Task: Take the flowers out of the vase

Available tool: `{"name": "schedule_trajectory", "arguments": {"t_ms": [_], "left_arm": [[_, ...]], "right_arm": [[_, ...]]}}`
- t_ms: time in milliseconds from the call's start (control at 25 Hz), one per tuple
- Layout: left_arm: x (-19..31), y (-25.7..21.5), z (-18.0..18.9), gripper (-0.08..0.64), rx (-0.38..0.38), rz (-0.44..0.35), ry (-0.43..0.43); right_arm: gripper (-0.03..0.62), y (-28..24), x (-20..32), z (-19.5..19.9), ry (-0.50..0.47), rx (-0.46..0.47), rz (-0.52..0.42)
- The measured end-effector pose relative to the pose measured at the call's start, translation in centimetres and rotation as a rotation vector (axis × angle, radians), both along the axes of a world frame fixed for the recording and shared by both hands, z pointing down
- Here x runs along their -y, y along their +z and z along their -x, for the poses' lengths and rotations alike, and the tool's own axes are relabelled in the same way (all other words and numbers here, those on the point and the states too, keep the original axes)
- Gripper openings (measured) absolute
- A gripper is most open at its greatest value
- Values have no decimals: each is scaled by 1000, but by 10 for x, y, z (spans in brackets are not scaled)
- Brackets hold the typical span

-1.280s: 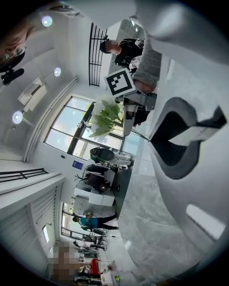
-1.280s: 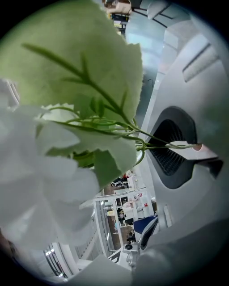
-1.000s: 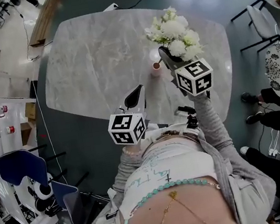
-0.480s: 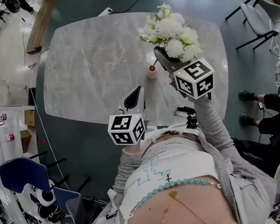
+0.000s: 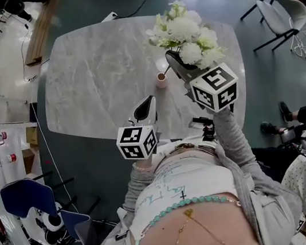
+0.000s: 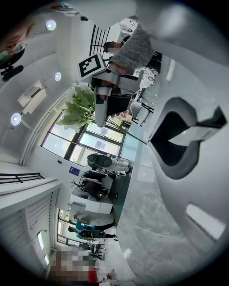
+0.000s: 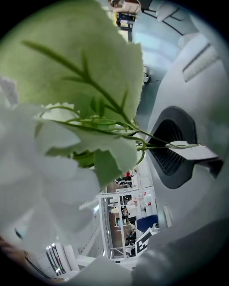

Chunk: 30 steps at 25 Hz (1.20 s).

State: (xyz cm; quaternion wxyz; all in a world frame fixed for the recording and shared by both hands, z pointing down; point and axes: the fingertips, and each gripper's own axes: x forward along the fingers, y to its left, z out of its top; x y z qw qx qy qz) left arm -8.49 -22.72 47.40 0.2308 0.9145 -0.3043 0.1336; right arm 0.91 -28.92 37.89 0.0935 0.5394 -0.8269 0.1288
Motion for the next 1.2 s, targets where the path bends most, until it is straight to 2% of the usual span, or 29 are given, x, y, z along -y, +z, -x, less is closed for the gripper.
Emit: {"name": "schedule_trajectory", "arguments": {"t_ms": [440, 720, 960, 1200], "left_arm": [[1, -1, -18, 2, -8, 6, 47], [4, -7, -8, 2, -12, -1, 75], [-4, 0, -27, 2, -4, -8, 73], [2, -1, -25, 2, -3, -5, 68]], "right_arm": [[31, -19, -6, -11, 25, -5, -23], [31, -22, -7, 4, 39, -12, -16], [31, -13, -17, -12, 21, -4, -14], [31, -13, -10, -10, 14, -5, -8]]}}
